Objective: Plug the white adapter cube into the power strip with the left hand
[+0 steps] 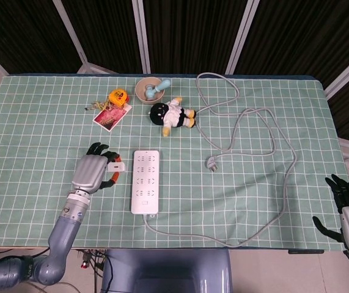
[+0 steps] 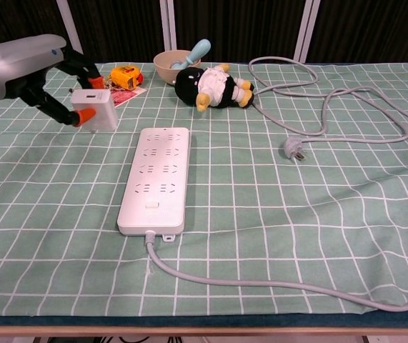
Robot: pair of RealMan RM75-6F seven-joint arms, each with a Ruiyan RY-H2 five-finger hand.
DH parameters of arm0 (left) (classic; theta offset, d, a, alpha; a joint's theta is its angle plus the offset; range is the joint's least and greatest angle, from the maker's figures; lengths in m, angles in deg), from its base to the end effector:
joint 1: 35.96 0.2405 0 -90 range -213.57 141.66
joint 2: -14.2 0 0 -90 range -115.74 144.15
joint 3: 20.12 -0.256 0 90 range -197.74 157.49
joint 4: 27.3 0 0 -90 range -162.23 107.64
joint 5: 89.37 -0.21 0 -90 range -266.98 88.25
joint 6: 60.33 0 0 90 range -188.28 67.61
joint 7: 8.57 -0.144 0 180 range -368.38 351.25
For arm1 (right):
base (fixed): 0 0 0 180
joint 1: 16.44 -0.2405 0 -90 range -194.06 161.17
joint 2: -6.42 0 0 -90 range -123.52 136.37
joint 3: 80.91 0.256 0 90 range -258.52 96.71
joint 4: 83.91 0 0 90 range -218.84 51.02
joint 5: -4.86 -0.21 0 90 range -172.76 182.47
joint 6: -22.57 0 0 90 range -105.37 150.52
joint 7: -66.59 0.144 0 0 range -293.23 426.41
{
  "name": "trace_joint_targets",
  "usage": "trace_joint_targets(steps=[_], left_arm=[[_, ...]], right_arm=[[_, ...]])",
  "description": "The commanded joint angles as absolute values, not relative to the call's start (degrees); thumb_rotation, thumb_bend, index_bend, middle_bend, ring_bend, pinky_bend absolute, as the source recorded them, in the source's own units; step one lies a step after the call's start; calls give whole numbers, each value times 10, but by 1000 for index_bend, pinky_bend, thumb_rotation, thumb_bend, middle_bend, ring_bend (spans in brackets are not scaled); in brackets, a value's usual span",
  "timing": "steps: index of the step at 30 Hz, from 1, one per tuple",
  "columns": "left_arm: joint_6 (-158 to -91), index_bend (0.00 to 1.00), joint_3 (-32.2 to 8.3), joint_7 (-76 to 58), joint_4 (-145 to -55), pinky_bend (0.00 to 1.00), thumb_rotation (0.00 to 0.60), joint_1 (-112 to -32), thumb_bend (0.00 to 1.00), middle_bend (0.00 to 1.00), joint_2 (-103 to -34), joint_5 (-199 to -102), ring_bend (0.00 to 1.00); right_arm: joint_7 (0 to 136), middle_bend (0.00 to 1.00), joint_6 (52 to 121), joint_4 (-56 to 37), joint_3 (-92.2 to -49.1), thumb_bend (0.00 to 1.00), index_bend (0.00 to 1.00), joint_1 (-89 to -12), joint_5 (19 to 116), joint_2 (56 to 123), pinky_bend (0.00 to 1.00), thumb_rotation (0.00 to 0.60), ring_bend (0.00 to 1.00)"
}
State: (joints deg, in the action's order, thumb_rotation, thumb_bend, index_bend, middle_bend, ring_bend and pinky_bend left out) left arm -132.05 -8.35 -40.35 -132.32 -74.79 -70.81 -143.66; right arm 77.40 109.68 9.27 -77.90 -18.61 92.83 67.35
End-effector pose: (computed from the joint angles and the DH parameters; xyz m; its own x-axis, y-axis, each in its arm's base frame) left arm -0.1210 0.3069 0.0258 0.3180 0.1798 0.9309 0.9346 -0.2242 -0.2760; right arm -0.3133 -0.1669 0.1785 0.2581 0.0179 0.9660 -0.9661 -0.0051 0.2582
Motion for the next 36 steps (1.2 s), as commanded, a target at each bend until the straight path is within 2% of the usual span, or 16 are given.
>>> trace_joint_targets(steps=[1,9,15,36], left_arm=[[-1302,603,-73,-392,-1301,114,600,-760,481,593,-727,-1438,161],[-1261,604,-47,-380,-1242,115,600,-794,481,595,-784,-1389,161],[-1254,606,-43,-387,-1210,115,600,-811,481,598,-814,-1377,161],[-1240,608,-40,-389,-1163,115,600,-829,481,600,-838,-1356,161]], right_arm=[[774,0,1095,93,-778,347,39,-187,926,674,0,600,0],[777,0,1090,95,-777,347,39,-187,919,672,0,600,0],[785,0,1087,98,-776,348,39,-188,916,669,0,600,0],[790,0,1085,99,-776,347,39,-187,915,668,0,600,0]])
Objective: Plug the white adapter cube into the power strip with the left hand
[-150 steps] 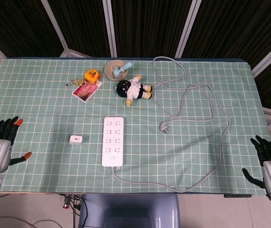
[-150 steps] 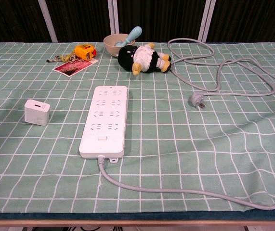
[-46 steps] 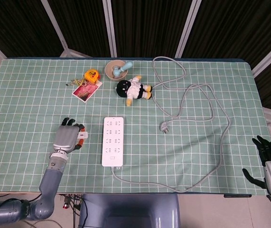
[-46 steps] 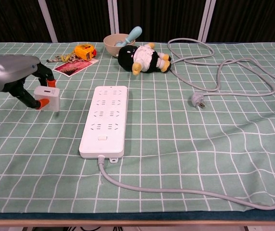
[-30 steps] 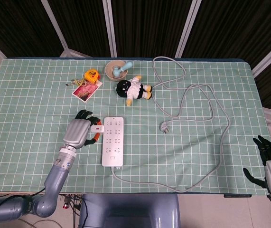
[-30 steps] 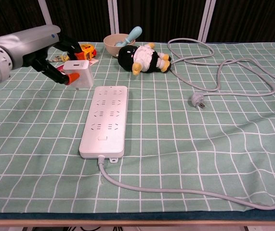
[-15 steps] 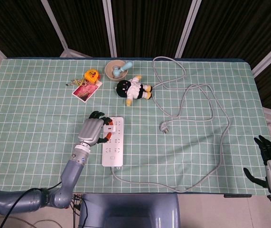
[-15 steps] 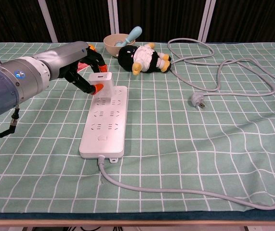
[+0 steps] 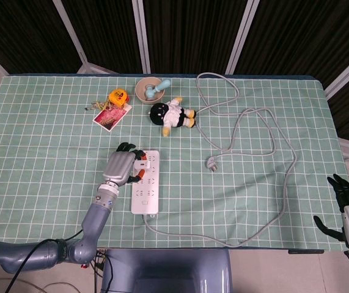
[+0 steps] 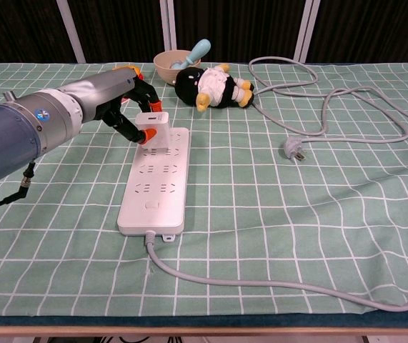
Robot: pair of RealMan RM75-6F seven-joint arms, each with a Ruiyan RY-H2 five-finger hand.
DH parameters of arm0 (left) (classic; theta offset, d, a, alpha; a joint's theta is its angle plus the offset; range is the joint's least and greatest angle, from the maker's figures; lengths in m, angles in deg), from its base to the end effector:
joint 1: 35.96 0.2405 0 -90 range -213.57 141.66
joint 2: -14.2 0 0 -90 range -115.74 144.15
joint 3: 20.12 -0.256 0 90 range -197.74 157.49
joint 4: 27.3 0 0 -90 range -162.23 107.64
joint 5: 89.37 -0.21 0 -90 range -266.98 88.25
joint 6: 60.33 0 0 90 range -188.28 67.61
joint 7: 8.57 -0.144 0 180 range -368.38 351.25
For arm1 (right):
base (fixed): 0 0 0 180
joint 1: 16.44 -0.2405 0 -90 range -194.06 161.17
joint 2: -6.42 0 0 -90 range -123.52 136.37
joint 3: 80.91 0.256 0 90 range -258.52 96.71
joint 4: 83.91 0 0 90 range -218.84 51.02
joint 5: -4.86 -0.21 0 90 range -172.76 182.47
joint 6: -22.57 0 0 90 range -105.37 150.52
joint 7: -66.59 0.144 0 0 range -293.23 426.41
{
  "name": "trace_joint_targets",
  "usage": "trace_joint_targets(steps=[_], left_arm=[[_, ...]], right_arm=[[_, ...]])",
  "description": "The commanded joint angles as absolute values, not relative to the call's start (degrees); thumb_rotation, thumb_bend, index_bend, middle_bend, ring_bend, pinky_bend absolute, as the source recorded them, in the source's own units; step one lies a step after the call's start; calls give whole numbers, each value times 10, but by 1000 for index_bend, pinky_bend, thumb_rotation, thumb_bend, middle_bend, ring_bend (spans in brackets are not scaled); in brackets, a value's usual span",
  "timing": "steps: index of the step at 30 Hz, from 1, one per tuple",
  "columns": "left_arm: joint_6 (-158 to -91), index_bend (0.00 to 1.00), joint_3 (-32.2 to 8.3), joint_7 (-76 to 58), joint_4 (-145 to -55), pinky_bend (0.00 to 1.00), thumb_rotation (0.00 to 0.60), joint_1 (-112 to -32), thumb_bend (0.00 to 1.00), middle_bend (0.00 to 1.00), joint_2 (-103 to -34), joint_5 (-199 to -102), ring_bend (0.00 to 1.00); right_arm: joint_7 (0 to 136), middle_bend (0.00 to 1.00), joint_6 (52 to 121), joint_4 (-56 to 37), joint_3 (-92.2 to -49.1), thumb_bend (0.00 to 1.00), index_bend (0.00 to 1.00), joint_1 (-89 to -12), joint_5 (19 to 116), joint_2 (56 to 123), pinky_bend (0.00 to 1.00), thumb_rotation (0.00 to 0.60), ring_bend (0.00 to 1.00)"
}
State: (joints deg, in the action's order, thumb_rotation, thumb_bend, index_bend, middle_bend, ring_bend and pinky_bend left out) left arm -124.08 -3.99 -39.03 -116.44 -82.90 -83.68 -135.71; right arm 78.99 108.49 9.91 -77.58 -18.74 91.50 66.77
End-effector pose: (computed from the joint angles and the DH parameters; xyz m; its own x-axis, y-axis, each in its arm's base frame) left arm -0.0933 0.3421 -0.0408 0.2749 0.2724 0.9221 0.9509 -0.2188 -0.2188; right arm -0.3152 -0.1687 0.1801 0.2285 0.0081 0.9735 -0.9734 0.0171 0.2284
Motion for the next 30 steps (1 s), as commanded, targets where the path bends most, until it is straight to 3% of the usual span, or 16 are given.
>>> trace_joint_targets(steps=[1,30], left_arm=[[-1240,608,-40,-389,-1162,115,600,-829,481,599,-838,-1356,161],[-1225,608,-47,-351,-1132,115,600,-825,481,599,-852,-1367,161]], right_arm=[[790,0,1085,99,-776,347,39,-187,915,668,0,600,0],[790,0,1085,99,-776,348,39,-187,915,668,0,600,0]])
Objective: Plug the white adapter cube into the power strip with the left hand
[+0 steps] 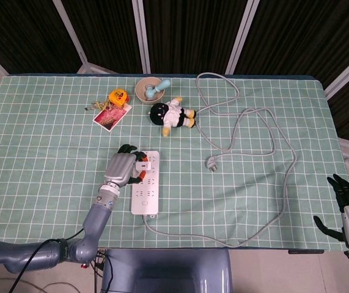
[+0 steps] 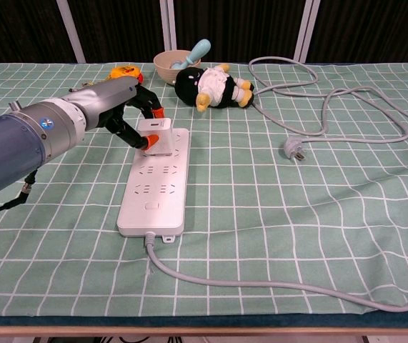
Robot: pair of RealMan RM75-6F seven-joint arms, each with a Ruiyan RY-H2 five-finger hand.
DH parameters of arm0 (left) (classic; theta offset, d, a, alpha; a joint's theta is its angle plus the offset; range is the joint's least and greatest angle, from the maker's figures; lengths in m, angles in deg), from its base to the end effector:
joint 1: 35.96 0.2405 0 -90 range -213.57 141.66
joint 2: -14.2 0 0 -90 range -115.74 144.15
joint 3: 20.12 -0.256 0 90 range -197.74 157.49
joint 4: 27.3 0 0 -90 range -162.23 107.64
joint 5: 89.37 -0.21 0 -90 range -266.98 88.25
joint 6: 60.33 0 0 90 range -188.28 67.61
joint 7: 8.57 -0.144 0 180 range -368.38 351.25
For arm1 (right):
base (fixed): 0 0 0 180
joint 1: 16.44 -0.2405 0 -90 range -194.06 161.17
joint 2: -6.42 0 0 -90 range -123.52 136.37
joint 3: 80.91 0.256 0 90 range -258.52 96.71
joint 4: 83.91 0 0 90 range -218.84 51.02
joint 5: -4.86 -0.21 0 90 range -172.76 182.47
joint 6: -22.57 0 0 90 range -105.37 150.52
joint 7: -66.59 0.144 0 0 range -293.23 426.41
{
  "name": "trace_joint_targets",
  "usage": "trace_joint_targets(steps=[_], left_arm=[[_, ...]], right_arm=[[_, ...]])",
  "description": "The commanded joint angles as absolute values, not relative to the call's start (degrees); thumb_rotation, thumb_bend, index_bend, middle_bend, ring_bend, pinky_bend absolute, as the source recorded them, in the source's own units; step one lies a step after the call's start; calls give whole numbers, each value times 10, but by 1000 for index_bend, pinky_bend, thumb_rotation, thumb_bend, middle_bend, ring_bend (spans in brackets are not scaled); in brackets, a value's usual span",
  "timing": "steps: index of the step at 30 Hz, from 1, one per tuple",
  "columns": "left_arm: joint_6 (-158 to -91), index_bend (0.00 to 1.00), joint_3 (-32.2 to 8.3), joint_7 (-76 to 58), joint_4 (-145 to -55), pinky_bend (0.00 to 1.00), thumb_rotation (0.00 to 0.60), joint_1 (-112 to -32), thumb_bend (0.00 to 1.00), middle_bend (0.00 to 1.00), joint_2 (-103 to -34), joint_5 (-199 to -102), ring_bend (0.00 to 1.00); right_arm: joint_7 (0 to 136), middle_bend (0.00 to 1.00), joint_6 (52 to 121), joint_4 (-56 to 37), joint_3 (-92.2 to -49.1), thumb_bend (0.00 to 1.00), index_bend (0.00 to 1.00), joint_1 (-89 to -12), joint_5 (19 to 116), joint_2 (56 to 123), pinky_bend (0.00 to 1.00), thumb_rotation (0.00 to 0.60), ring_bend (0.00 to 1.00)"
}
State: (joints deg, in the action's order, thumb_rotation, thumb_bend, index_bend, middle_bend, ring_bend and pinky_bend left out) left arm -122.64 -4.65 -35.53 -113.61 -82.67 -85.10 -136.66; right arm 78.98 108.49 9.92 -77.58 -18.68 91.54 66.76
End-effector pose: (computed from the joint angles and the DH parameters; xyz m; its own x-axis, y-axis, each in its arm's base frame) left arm -0.0992 0.3424 -0.0506 0.2447 0.2951 0.9236 0.9595 -0.2106 -0.1870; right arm -0.3153 -0.1684 0.1801 0.2288 0.0077 0.9735 -0.9734 0.0175 0.2286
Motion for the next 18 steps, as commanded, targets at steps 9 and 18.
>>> trace_joint_targets(steps=[9,18], left_arm=[[-1214,609,-50,-315,-1106,115,600,-817,481,600,-863,-1380,161],[-1203,609,-51,-297,-1087,115,600,-814,481,600,-870,-1388,161]], right_arm=[[789,0,1085,99,-775,347,39,-187,915,668,0,600,0],[788,0,1086,98,-775,347,39,-186,915,669,0,600,0]])
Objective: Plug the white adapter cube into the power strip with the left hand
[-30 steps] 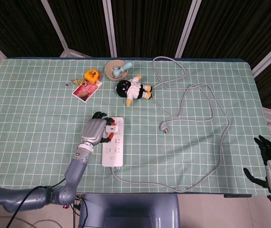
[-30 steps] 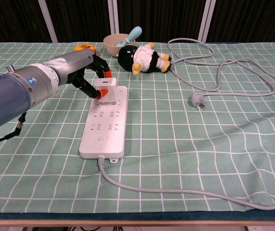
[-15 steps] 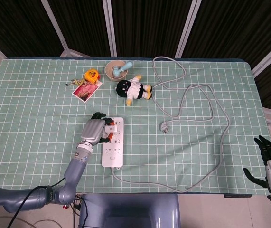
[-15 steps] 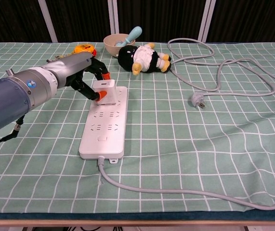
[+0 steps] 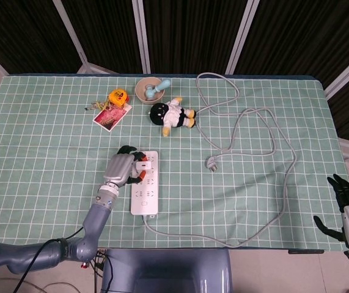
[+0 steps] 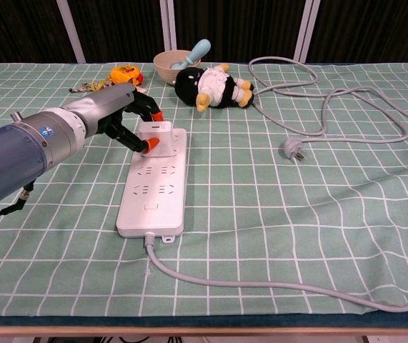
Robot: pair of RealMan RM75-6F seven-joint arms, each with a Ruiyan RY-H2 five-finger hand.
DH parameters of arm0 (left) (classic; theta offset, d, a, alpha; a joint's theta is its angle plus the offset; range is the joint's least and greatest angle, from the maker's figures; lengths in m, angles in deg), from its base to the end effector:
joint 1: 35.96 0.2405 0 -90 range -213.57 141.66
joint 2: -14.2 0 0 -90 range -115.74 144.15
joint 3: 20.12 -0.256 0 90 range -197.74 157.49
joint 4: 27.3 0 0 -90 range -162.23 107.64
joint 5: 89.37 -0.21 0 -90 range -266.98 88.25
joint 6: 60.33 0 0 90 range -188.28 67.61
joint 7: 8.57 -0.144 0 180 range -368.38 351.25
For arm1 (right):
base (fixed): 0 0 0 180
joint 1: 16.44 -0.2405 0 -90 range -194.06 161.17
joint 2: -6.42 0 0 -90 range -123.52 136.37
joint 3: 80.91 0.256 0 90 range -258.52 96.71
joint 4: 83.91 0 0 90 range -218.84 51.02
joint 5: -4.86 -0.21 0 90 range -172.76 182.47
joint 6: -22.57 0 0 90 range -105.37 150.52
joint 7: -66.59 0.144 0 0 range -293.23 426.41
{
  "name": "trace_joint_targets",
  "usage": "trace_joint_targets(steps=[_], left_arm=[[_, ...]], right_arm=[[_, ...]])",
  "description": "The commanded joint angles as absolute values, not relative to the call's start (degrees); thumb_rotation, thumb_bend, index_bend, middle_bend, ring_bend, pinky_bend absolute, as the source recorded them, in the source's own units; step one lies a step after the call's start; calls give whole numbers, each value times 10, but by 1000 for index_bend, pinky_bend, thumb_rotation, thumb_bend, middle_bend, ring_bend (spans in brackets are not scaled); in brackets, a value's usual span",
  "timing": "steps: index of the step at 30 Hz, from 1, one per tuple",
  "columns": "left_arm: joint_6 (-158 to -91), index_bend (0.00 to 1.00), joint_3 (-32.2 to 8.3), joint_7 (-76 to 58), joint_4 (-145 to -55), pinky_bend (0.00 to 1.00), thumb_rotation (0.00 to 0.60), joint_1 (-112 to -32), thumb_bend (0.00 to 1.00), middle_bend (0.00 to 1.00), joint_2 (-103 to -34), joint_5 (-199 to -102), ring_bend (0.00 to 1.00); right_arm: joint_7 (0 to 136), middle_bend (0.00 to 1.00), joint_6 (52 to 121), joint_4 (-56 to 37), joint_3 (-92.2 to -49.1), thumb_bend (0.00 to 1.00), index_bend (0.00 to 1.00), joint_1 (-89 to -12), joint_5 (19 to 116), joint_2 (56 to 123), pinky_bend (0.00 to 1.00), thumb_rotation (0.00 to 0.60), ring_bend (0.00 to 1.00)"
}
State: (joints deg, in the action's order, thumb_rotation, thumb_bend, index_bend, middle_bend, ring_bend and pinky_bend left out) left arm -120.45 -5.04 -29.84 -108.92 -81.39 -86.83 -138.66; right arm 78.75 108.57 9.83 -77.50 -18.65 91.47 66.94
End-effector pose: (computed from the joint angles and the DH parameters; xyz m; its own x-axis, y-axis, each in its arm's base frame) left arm -0.1143 0.3451 -0.0605 0.1933 0.3156 0.9290 0.9734 -0.1804 -0.1413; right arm -0.3154 -0.1685 0.1797 0.2310 0.0104 0.9729 -0.9728 0.0186 0.2308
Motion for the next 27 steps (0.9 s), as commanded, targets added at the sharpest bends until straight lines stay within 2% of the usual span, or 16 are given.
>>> trace_joint_targets(steps=[1,21,23,24,27], left_arm=[[-1202,610,-51,-297,-1086,115,600,-814,481,600,-871,-1388,161],[-1206,612,-63,-279,-1073,115,600,-788,480,603,-873,-1395,171],[-1205,588,-63,-279,-1070,111,600,-787,447,577,-873,-1396,169],[-1205,546,-64,-280,-1069,104,600,-787,393,533,-873,-1397,161],[-1206,365,-66,-287,-1069,47,600,-787,190,319,-870,-1402,87]], right_arm=[[788,0,1086,98,-775,347,39,-186,914,670,0,600,0],[790,0,1091,95,-774,348,39,-186,918,672,0,600,0],[790,0,1092,95,-773,348,39,-185,918,673,0,600,0],[790,0,1092,95,-773,348,39,-185,918,673,0,600,0],[790,0,1093,94,-773,348,39,-185,918,673,0,600,0]])
